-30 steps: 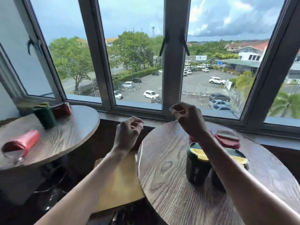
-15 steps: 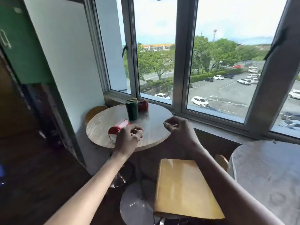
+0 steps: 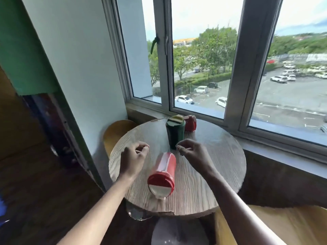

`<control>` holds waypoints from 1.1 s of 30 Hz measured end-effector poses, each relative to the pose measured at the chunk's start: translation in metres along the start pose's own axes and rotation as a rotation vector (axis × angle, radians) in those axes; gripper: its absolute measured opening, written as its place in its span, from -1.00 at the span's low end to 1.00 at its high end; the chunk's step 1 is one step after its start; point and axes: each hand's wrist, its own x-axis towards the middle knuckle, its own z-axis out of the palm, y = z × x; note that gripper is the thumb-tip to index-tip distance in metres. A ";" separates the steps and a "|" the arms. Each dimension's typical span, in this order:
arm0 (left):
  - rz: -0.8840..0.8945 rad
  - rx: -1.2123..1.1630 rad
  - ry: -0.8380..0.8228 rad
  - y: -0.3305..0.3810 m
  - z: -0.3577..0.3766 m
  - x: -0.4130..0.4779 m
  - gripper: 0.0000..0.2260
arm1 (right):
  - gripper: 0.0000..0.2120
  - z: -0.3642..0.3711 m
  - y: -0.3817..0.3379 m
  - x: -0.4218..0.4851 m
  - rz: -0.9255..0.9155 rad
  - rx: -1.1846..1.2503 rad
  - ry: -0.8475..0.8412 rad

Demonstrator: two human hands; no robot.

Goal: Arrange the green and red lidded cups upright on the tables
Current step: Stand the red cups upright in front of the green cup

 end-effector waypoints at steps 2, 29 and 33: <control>0.002 -0.009 -0.050 -0.013 0.006 0.038 -0.89 | -0.92 0.015 -0.001 0.026 0.032 -0.002 0.012; 0.415 0.247 -0.995 -0.035 0.175 0.284 -0.51 | -0.21 0.111 -0.049 0.008 0.989 -0.520 0.092; 0.407 0.213 -1.041 -0.042 0.183 0.283 -0.66 | -0.23 0.121 -0.044 0.011 0.999 -0.500 0.123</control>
